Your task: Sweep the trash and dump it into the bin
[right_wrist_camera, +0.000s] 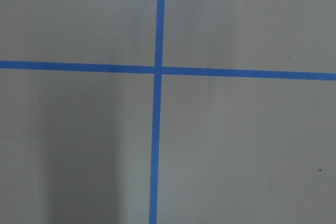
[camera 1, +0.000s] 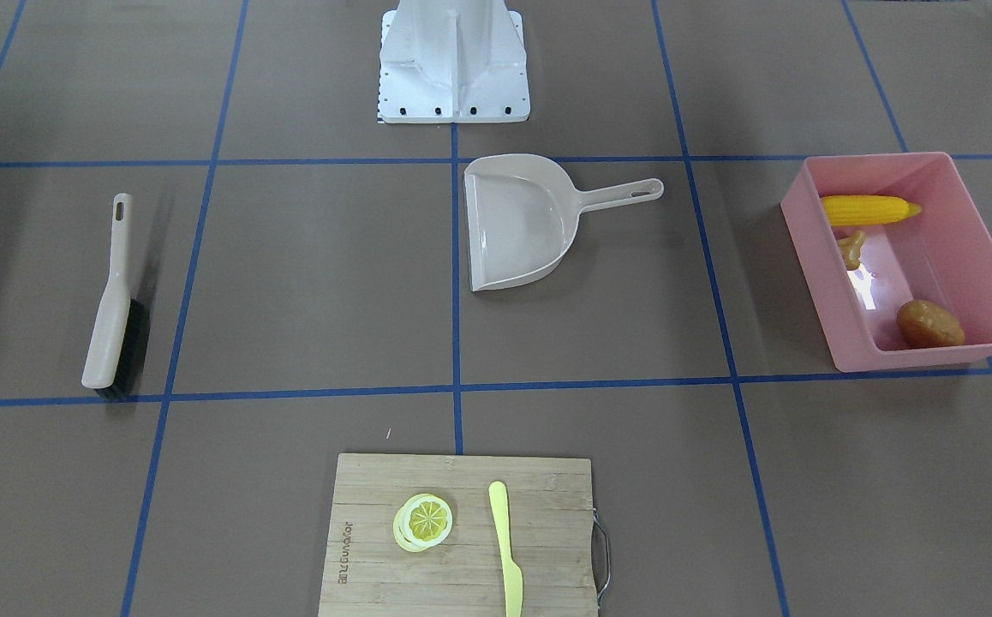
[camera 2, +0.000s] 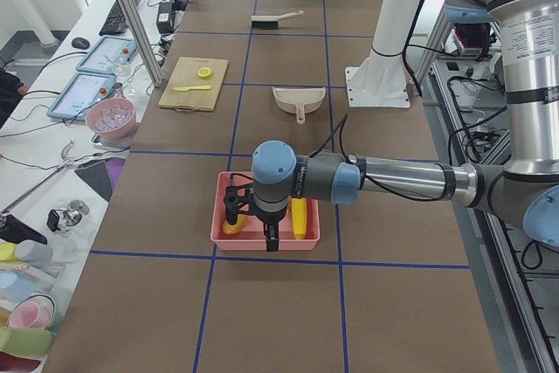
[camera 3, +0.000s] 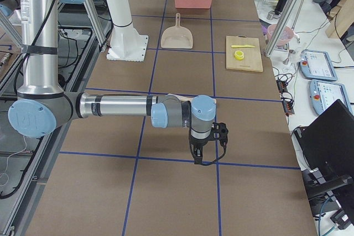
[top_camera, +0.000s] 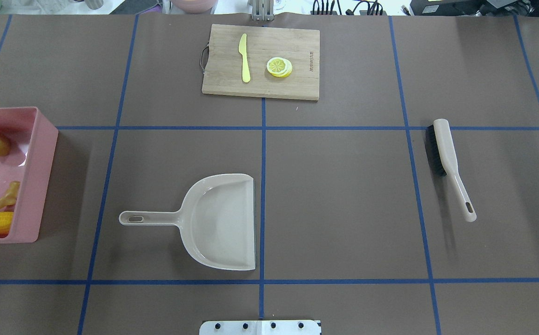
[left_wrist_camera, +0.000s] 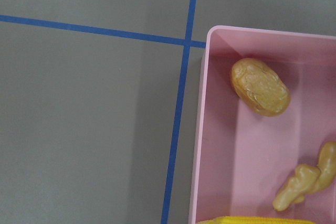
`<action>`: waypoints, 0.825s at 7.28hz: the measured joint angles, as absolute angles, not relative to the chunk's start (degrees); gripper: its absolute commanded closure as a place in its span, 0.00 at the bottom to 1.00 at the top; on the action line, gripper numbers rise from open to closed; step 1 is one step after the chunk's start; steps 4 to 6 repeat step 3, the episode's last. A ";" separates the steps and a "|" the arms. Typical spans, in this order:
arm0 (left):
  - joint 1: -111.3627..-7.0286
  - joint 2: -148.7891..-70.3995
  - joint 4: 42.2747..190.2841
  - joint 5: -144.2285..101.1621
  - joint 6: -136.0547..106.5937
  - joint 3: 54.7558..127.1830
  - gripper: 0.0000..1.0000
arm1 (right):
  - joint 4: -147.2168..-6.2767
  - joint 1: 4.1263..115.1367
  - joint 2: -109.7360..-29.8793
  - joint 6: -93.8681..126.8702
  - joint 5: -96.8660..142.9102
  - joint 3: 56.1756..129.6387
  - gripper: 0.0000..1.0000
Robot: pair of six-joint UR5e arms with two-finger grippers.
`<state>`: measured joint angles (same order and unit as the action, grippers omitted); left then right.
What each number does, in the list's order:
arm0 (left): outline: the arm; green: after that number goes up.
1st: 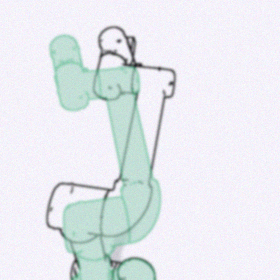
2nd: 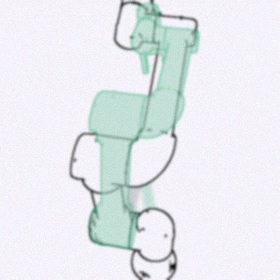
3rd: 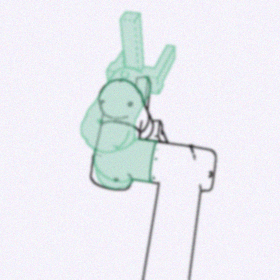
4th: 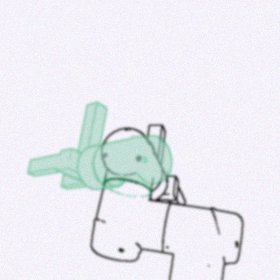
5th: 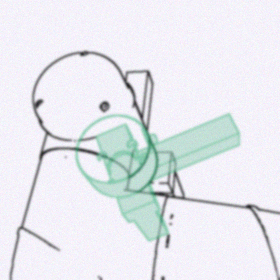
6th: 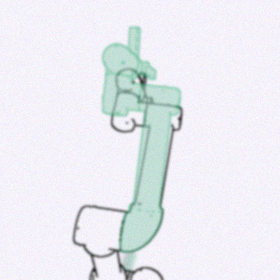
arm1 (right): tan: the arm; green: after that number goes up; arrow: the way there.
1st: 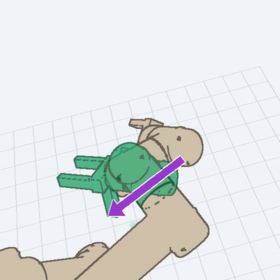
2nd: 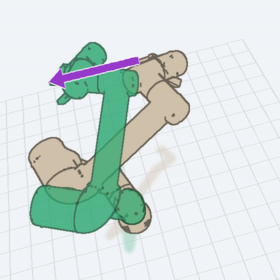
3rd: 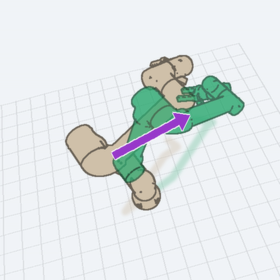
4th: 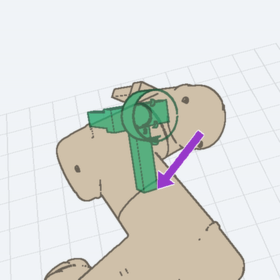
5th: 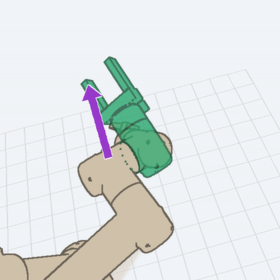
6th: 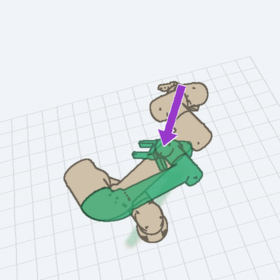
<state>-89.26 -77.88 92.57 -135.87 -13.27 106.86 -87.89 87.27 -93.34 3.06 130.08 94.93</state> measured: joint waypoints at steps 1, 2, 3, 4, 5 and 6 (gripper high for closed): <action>-89.45 -77.88 92.56 -135.87 -13.27 106.96 0.01 | -87.89 87.28 -93.38 3.02 130.08 94.88 0.00; -89.85 -77.59 92.57 -135.88 -13.27 107.14 0.01 | -87.89 87.28 -93.41 3.00 130.08 94.91 0.00; -90.31 -77.05 92.60 -135.88 -13.27 107.38 0.01 | -87.89 87.28 -93.42 2.99 130.09 94.98 0.00; -90.31 -77.05 92.60 -135.88 -13.27 107.38 0.01 | -87.89 87.28 -93.42 2.99 130.09 94.98 0.00; -90.31 -77.05 92.60 -135.88 -13.27 107.38 0.01 | -87.89 87.28 -93.42 2.99 130.09 94.98 0.00; -90.31 -77.05 92.60 -135.88 -13.27 107.38 0.01 | -87.89 87.28 -93.42 2.99 130.09 94.98 0.00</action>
